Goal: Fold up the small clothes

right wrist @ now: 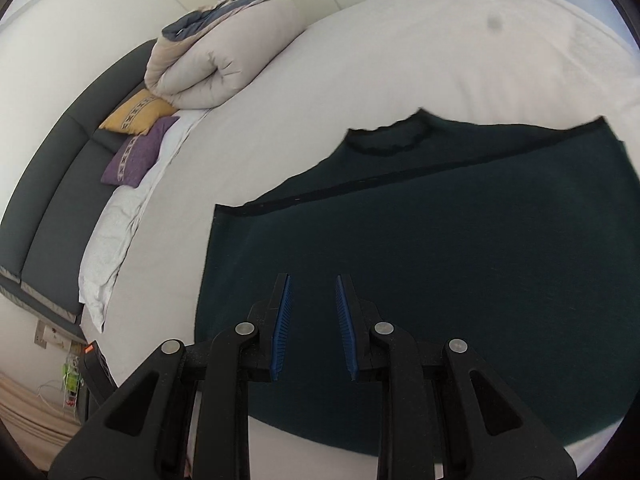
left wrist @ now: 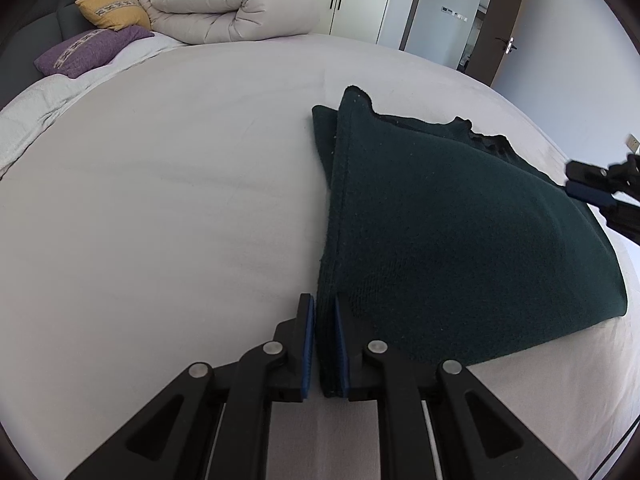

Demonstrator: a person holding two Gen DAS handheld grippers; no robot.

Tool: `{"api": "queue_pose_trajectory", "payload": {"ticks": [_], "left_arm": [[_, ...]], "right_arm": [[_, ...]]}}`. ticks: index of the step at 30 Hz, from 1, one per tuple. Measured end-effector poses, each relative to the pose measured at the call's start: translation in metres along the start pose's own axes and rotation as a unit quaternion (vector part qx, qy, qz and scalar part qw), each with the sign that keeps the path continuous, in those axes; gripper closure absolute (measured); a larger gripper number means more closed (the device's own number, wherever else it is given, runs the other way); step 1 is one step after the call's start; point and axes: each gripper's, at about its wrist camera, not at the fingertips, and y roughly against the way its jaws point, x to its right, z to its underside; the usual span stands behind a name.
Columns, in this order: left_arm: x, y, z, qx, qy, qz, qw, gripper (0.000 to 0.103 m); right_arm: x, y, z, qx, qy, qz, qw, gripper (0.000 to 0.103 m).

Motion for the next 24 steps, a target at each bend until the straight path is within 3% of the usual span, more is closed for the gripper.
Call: {"api": "queue_pose_trajectory", "payload": {"ticks": [3,9,12,14,17,20,24], "left_arm": [[0.002,-0.001,-0.001,-0.001,-0.002,-0.007,1.0000,0.089],[0.004,-0.002,-0.001,-0.003,-0.003,-0.012,0.9999,0.089],[0.003,-0.002,-0.001,-0.004,-0.002,-0.012,0.9999,0.089],[0.003,-0.002,-0.001,-0.004,-0.002,-0.012,0.9999,0.089],[0.003,-0.002,-0.001,-0.003,-0.003,-0.014,0.9999,0.089],[0.002,-0.003,-0.002,-0.003,-0.003,-0.013,0.9999,0.089],[0.003,-0.004,-0.002,-0.002,-0.006,-0.017,0.9998,0.089]], "right_arm": [[-0.025,-0.047,-0.011,-0.032,-0.010,-0.033,0.999,0.081],[-0.038,-0.143,-0.023,-0.103,-0.057,-0.092,0.989,0.081],[-0.024,-0.160,-0.029,-0.091,-0.078,-0.115,0.986,0.082],[-0.006,-0.157,-0.040,-0.065,-0.106,-0.126,0.984,0.082],[0.047,-0.137,-0.055,-0.007,-0.160,-0.087,0.983,0.082],[0.113,-0.105,-0.057,0.045,-0.226,-0.088,0.969,0.091],[0.173,-0.043,-0.050,0.122,-0.262,-0.037,0.957,0.090]]}}
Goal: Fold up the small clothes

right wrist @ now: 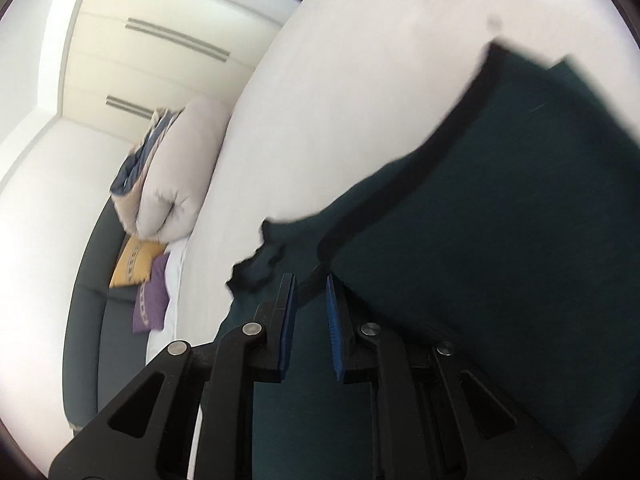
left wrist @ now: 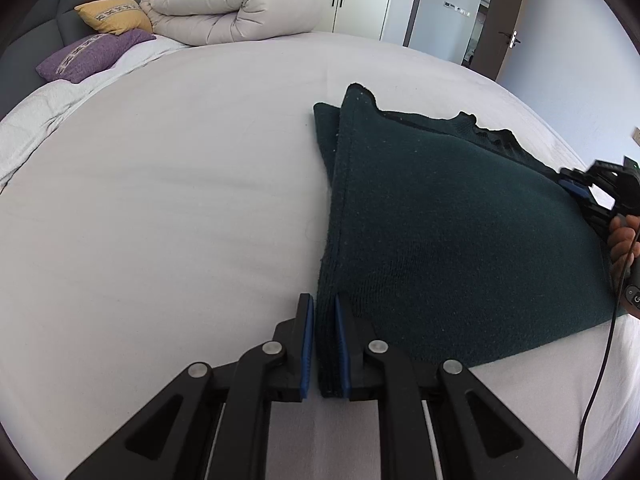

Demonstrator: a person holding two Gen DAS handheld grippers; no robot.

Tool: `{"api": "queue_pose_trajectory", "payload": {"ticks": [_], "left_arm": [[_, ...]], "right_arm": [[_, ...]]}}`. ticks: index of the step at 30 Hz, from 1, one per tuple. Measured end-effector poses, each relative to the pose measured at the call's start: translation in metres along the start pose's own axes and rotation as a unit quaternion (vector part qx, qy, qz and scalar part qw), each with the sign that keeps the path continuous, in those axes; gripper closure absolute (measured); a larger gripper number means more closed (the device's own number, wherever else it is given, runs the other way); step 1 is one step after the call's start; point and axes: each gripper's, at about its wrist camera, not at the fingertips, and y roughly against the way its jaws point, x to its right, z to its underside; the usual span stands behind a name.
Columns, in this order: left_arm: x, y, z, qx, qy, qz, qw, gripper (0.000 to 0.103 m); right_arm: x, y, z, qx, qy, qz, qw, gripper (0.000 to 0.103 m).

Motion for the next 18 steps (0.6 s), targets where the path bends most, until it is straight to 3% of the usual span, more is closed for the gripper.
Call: {"api": "queue_pose_trajectory", "payload": {"ticks": [5,7,9,12,14,15,17,18], "left_arm": [[-0.006,0.001,-0.001,0.006,0.017,0.011,0.9998,0.083],[-0.014,0.005,-0.002,0.011,0.038,0.025,0.9989,0.074],[-0.022,0.014,-0.003,0.025,0.063,0.031,0.9973,0.057],[-0.025,0.034,-0.007,0.053,0.075,0.019,0.9956,0.056],[-0.016,0.041,-0.012,0.053,0.065,0.032,0.9959,0.047],[-0.010,0.042,-0.014,0.047,0.056,0.040,0.9965,0.037],[-0.002,0.038,-0.017,0.029,0.051,0.064,0.9963,0.031],[-0.001,0.036,-0.018,0.025,0.056,0.069,0.9957,0.031]], "right_arm": [[0.039,0.075,-0.026,0.093,-0.046,0.077,0.992,0.086],[0.032,0.089,-0.018,0.093,-0.043,0.051,0.993,0.085],[0.014,0.083,0.002,0.060,-0.022,0.005,0.998,0.085],[-0.016,0.058,0.044,-0.022,0.042,-0.039,0.998,0.085],[-0.026,0.032,0.074,-0.084,0.063,-0.064,0.992,0.083],[-0.026,0.021,0.086,-0.107,0.070,-0.064,0.990,0.082],[-0.012,0.003,0.098,-0.127,0.067,-0.033,0.989,0.081],[-0.001,0.001,0.098,-0.129,0.050,-0.050,0.989,0.081]]}}
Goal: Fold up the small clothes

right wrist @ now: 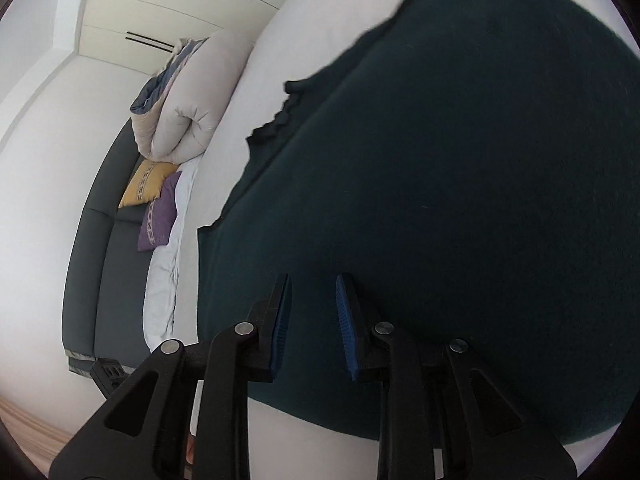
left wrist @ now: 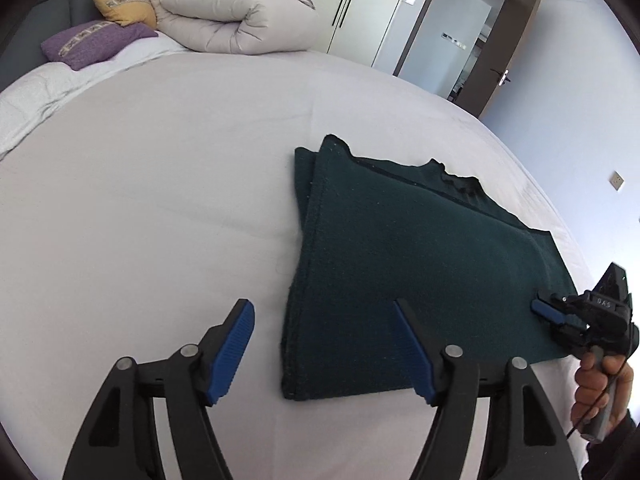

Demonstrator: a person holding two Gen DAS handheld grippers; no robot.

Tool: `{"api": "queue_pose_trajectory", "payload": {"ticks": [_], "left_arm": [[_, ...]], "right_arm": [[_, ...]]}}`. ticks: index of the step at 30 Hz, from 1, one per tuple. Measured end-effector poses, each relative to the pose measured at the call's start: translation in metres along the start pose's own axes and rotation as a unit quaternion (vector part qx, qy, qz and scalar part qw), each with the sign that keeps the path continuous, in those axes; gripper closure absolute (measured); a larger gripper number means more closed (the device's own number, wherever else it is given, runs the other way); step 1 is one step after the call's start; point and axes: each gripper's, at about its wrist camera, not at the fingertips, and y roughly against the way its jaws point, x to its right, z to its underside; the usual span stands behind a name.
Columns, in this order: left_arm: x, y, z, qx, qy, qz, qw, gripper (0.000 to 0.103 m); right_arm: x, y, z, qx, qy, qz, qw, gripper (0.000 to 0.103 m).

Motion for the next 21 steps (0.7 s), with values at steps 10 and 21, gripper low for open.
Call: {"api": "queue_pose_trajectory", "payload": {"ticks": [10,21], "left_arm": [[-0.041,-0.033,-0.016,-0.075,0.126,0.067,0.9870,0.015],[-0.042,-0.074,-0.036,-0.186,0.191,0.153,0.9516,0.012]], "right_arm": [[0.067,0.150,-0.004,0.148,-0.055,0.051,0.986,0.072],[-0.015,0.128,0.007,0.108,0.032,-0.039,0.993,0.035]]}}
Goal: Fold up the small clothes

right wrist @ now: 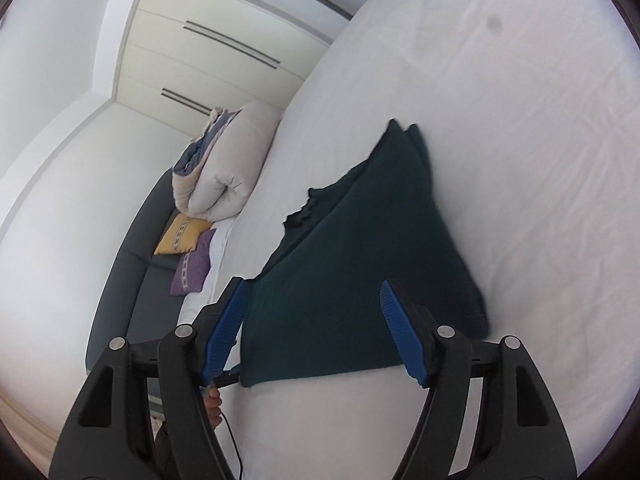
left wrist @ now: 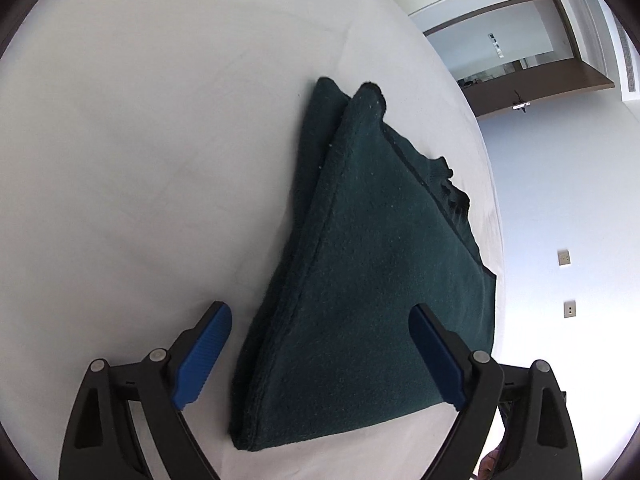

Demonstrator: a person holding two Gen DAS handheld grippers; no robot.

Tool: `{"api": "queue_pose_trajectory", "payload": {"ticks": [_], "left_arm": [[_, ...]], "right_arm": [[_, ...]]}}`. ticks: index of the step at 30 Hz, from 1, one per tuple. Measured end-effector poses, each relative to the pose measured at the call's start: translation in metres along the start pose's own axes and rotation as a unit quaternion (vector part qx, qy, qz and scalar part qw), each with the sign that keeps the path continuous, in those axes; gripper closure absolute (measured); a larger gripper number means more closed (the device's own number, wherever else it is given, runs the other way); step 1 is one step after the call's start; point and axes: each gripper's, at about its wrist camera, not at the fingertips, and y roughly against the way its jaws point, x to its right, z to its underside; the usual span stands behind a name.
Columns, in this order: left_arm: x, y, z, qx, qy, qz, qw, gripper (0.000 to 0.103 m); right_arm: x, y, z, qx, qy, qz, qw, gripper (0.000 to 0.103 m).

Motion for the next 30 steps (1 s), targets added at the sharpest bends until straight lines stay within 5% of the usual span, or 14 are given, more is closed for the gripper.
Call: {"api": "queue_pose_trajectory", "payload": {"ticks": [2,7,10,14,24,30], "left_arm": [[0.006,-0.005,-0.002,-0.019,-0.005,0.001,0.9998,0.014],[-0.004,-0.009,-0.001,-0.049,0.027,0.069,0.9960,0.038],[-0.020,-0.009,0.001,-0.048,0.059,0.131,0.9884,0.056],[-0.033,-0.002,0.006,-0.023,0.070,0.156,0.9849,0.087],[-0.031,0.008,0.007,0.007,0.046,0.161,0.9858,0.090],[0.006,0.018,0.006,0.020,0.003,0.143,0.9895,0.090]], "right_arm": [[-0.022,-0.003,0.001,-0.019,0.011,-0.019,1.000,0.035],[-0.073,-0.055,-0.001,-0.071,0.048,-0.032,0.996,0.035],[-0.096,-0.101,0.003,-0.106,0.056,-0.032,0.992,0.035],[-0.117,-0.174,0.013,-0.156,0.049,-0.037,0.986,0.035],[-0.138,-0.348,0.069,-0.279,0.036,-0.016,0.959,0.035],[-0.123,-0.357,0.073,-0.265,0.028,-0.043,0.963,0.037]]}}
